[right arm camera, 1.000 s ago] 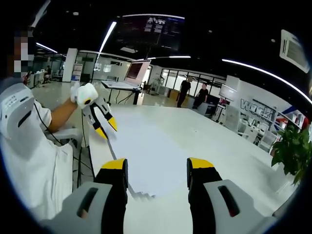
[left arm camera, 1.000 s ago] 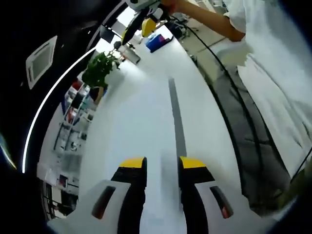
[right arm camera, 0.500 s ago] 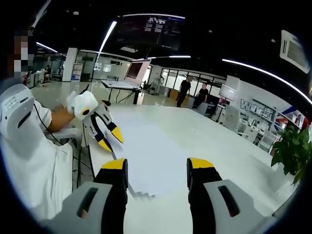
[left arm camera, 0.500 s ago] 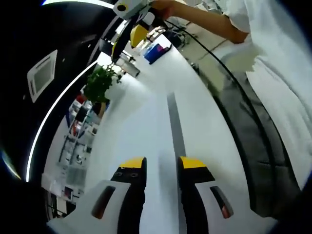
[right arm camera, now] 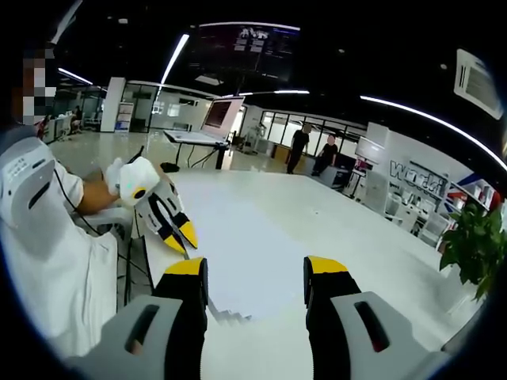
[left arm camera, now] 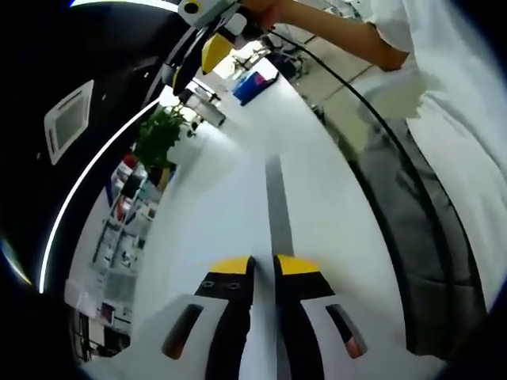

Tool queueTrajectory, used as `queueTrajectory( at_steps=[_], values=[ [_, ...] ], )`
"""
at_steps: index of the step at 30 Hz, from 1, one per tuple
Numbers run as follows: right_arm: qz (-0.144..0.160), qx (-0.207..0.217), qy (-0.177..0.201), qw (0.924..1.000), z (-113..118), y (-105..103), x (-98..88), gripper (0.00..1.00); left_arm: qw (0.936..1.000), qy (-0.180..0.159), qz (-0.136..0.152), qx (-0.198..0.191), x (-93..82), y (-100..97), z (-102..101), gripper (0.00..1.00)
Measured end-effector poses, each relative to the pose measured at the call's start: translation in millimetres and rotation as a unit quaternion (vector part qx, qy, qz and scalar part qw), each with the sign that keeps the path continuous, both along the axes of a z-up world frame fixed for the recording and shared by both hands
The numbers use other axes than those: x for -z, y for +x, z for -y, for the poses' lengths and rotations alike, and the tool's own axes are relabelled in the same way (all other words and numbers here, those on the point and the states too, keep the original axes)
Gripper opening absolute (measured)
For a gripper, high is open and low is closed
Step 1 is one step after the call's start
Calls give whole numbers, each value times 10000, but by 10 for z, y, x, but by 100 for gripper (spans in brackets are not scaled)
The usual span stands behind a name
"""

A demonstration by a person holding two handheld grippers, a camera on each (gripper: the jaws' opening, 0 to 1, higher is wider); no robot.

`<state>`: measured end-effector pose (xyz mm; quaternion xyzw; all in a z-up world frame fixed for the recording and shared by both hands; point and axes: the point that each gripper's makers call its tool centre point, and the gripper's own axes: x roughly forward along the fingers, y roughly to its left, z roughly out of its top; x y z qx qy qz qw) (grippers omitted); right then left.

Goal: Grasp the top corner of one sheet in the document stack and pull a single sheet out from the document stack, separating that one sheet from the rest and lifting it clear until the single sheet is fully removed from the stack

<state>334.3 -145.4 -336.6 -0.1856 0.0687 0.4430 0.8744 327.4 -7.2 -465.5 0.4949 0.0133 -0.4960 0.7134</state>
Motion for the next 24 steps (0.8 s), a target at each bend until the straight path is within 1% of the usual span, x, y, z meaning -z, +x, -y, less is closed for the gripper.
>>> queueTrajectory(
  at_steps=[2,4,10,14,17,19,21,24],
  values=[
    [0,4,-1,10000,2,2,-1,48,10000,-41,-36,-7,-23,-7,-3,6],
    [-3,6,4,10000,2,4,-1,48,9999,-83,-71,-23,-50,-9,-13,3],
    [7,6,-4,10000,4,3,-6,48,9995,-280,-60,-132,-168,16,-57,3],
    [8,10,-7,10000,6,3,-6,48,9984,-485,-72,-271,-281,43,-100,3],
    [12,3,-14,10000,4,0,-5,48,9972,-611,-211,-384,-340,27,-140,3],
    [12,7,-16,10000,5,2,-5,48,9967,-672,-208,-393,-383,9,-157,3],
    [15,1,-25,10000,4,-1,-2,48,9954,-794,-139,-524,-459,25,-184,3],
    [19,-9,-16,10000,-1,-8,-7,48,9936,-909,-206,-637,-542,15,-220,3]
  ],
)
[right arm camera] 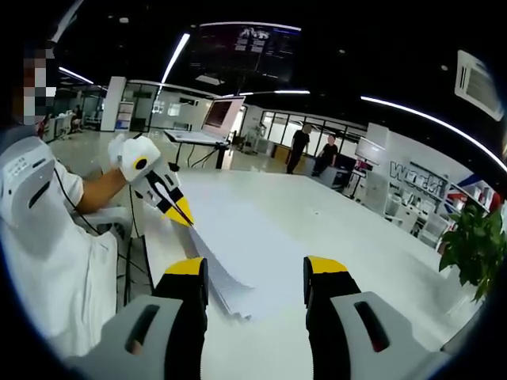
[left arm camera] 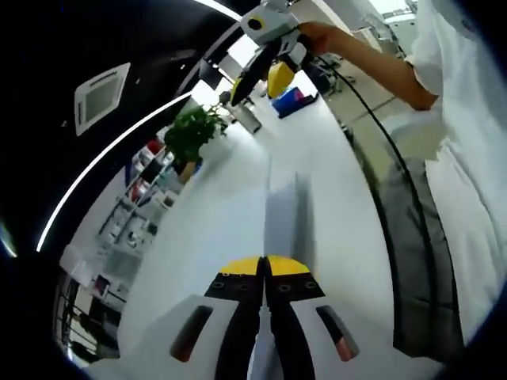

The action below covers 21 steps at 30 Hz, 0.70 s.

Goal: Grasp the top corner of one sheet in the document stack and pull a single sheet out from the document stack, separating that one sheet from the rest and lifting it clear until the single sheet is fully removed from the stack

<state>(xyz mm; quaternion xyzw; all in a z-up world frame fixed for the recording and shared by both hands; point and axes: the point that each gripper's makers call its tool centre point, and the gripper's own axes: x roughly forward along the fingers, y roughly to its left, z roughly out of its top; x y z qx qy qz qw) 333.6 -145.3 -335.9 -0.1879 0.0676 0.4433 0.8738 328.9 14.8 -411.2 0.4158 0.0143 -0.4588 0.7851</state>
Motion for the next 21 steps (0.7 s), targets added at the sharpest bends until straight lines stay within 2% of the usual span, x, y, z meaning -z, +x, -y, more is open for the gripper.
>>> queueTrajectory(
  at_steps=[15,21],
  values=[
    [3,-8,-1,10000,-6,-9,2,48,9977,-583,-203,-266,-283,-34,-143,3],
    [-2,-18,-9,10000,-15,-10,10,48,9931,-1023,-365,-437,-447,-26,-256,3]
  ],
)
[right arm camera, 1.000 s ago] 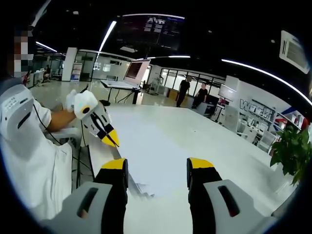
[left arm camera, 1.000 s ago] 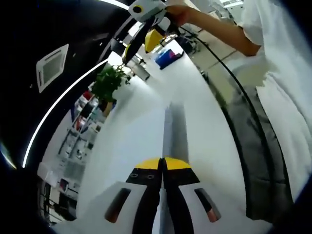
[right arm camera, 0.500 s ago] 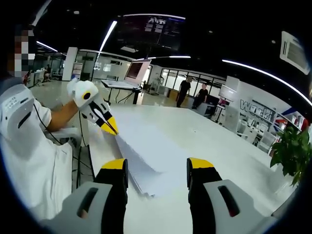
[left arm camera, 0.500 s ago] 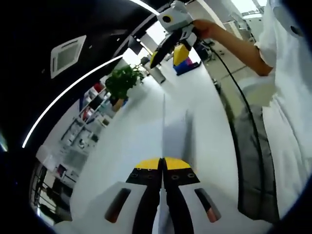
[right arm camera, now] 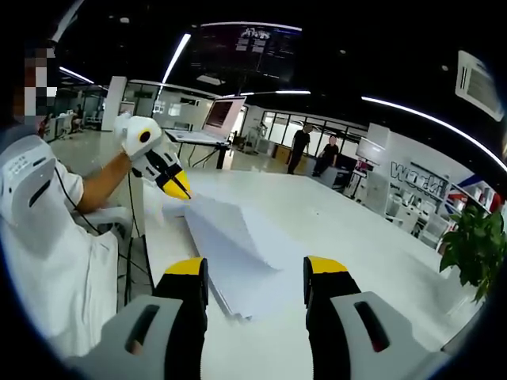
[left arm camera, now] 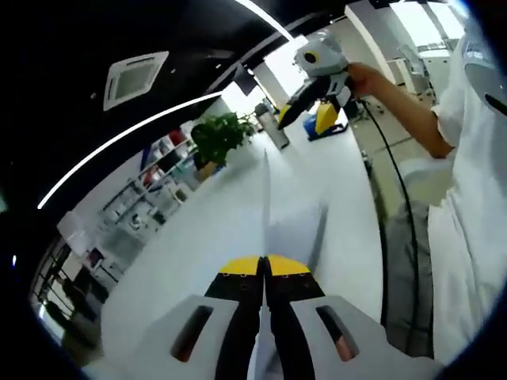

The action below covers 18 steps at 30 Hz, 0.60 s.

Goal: Grasp the top corner of one sheet in the document stack and pull a single sheet out from the document stack, separating that one sheet from the rest and lifting it clear until the single sheet is fully removed from the stack

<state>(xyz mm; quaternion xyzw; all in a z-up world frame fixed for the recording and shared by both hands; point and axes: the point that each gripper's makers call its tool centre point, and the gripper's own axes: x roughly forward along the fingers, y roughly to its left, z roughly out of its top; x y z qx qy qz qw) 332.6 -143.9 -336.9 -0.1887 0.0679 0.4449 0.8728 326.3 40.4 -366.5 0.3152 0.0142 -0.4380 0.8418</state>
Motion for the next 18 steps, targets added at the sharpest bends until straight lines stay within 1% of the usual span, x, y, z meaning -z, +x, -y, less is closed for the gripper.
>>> queueTrajectory(
  at_steps=[3,14,16,18],
  values=[
    [-1,1,-1,10000,1,1,1,48,9998,-199,-61,-63,-90,7,-73,3],
    [-14,-18,-26,10000,-7,-5,18,48,9970,-730,-89,-249,-344,-22,-264,3],
    [-13,-17,-19,10000,-7,-8,16,48,9965,-784,-65,-271,-382,-33,-293,3],
    [-13,-17,-20,10000,-6,-9,17,48,9960,-833,38,-317,-441,-44,-327,3]
  ],
)
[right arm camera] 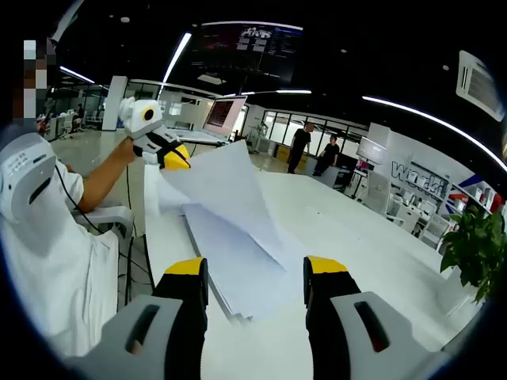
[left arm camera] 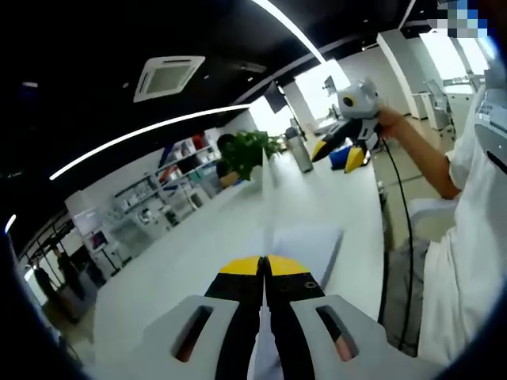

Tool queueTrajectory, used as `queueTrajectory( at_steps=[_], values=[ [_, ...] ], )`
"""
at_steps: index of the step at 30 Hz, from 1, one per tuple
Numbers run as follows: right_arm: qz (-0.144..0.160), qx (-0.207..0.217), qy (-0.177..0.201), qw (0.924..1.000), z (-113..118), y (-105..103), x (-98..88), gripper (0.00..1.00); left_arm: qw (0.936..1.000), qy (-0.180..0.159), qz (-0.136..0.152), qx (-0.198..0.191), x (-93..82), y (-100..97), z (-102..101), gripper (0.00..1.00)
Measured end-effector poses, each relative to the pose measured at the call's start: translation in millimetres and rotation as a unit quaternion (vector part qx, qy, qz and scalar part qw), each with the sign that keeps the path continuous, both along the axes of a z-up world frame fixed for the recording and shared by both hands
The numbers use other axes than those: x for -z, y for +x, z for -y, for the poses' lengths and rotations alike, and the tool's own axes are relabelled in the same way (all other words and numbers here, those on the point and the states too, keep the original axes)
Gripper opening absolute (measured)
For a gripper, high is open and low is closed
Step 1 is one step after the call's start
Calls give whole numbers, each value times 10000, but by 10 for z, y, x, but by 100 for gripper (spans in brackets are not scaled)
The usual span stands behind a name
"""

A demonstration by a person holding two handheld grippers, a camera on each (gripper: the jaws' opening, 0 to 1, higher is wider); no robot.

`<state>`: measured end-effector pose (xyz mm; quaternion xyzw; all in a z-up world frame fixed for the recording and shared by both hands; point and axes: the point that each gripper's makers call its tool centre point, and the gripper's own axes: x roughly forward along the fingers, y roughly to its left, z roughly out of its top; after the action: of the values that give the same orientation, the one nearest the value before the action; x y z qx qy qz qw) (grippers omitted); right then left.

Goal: Grasp the top corner of one sheet in the document stack and pull a single sheet out from the document stack, separating that one sheet from the rest and lifting it clear until the single sheet is fully removed from the stack

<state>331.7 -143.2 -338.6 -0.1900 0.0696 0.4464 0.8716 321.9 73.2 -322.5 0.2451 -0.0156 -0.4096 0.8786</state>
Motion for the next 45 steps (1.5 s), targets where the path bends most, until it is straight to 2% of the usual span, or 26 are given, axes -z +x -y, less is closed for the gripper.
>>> queueTrajectory(
  at_steps=[4,11,12,17,22,25,27,29,34,37,41,42,44,45],
  values=[
    [3,6,-9,10000,2,0,3,48,9998,-48,161,-141,-107,-22,-70,3],
    [11,6,-7,10000,3,-1,-3,48,9993,-253,11,-272,-182,-52,-107,2],
    [12,6,-8,10000,4,0,-4,48,9991,-335,41,-265,-217,-61,-108,2],
    [5,4,-14,10000,7,13,-1,48,9964,-822,-167,-128,-354,-136,-129,2],
    [8,2,-16,10000,7,15,-6,48,9892,-1425,-346,39,-537,-226,-172,2],
    [15,5,-7,10000,7,12,-14,48,9867,-1601,-271,107,-657,-295,-247,2],
    [14,9,-11,10000,8,13,-13,48,9823,-1858,-139,166,-787,-363,-287,2],
    [8,10,-16,10000,5,17,-9,48,9750,-2205,-121,259,-915,-431,-324,2],
    [5,6,-21,10000,2,13,-8,48,9481,-3142,-219,433,-1192,-552,-501,2],
    [1,12,-26,10000,2,17,-3,48,9417,-3341,-314,257,-1202,-478,-656,2],
    [2,-1,-48,10000,-7,12,2,48,9402,-3360,-562,-12,-1066,-288,-791,2],
    [2,-3,-51,10000,-9,11,2,48,9408,-3343,-546,-109,-1034,-225,-823,2],
    [-5,1,-60,10000,-16,16,8,48,9472,-3104,-686,-418,-876,-84,-883,2],
    [-11,-3,-75,10000,-19,16,16,48,9464,-3101,-744,-509,-832,-22,-906,2]
  ],
)
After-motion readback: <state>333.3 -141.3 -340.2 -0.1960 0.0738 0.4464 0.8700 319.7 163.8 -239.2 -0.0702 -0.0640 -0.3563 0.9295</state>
